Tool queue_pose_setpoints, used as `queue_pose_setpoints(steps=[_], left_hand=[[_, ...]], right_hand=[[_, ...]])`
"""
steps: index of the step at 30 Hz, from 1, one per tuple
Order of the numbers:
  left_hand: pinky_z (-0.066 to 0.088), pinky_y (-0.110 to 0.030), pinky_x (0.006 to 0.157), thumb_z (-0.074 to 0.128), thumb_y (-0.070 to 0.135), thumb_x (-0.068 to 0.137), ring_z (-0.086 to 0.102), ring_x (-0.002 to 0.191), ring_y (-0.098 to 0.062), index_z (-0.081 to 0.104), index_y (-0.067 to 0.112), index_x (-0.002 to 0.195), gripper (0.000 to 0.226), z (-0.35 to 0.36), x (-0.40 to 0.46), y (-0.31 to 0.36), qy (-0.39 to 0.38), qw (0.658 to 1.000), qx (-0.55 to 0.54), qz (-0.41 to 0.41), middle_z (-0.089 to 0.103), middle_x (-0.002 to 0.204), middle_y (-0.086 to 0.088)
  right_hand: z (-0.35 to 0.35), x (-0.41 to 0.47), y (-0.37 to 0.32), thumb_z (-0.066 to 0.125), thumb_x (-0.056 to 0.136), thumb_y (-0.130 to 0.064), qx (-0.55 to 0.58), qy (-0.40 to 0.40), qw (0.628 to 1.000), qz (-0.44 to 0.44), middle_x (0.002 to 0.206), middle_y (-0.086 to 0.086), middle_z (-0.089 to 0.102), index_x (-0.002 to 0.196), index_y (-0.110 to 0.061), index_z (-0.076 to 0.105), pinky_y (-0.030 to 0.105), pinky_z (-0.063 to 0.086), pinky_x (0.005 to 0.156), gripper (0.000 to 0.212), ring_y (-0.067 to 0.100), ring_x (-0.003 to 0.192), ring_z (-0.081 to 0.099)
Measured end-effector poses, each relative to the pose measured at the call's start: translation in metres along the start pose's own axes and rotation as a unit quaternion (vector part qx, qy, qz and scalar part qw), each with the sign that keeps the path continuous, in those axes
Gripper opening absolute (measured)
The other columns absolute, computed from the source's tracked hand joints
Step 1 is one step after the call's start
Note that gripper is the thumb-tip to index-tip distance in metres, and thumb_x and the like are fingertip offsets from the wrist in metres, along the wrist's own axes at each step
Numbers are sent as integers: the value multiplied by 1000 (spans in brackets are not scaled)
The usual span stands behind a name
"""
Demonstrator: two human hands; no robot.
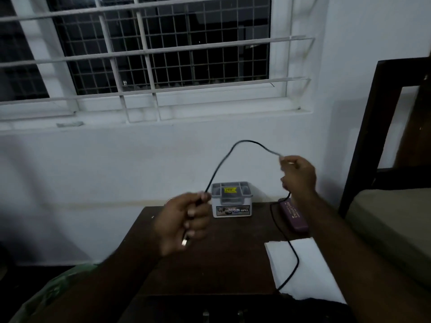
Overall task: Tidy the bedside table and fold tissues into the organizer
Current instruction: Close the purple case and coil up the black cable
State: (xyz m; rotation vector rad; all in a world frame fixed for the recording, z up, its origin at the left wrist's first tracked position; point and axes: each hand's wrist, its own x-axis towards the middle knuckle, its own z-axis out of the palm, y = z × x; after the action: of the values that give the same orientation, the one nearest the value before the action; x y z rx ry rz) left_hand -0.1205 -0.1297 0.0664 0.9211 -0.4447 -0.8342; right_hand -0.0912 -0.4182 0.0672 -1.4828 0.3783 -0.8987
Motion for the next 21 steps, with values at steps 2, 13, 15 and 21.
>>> queue_pose_setpoints(steps=[2,13,15,21], left_hand=[[28,-20,37,49,15,81,17,41,-7,55,17,85,7,28,10,21,-97,991,-72,57,33,50,5],[59,-44,77,31,13,104,66,71,-22,47,4,120,24,-3,47,123,278,806,403,334,61,84,-10],[55,-52,87,29,11,105,66,80,-32,48,1,116,24,-23,36,113,222,754,561,260,64,85,-20],[34,-20,43,34,23,102,39,40,-12,58,6,104,30,-12,10,70,-11,933,355,-56,52,65,-8]], right_hand=[[14,-7,15,64,88,-21,-150,-91,983,-48,84,10,70,83,-18,72,28,47,63,10,21,65,60],[43,-65,-21,60,94,-28,-239,-565,781,-113,94,-5,70,94,-25,74,25,48,72,15,7,83,62],[34,-65,-39,59,95,-27,-110,-582,805,-42,76,-4,67,86,-27,75,22,44,53,18,13,61,56],[30,-48,-55,52,97,-27,72,-407,911,-12,57,-8,38,84,-22,72,18,21,40,24,6,42,23]])
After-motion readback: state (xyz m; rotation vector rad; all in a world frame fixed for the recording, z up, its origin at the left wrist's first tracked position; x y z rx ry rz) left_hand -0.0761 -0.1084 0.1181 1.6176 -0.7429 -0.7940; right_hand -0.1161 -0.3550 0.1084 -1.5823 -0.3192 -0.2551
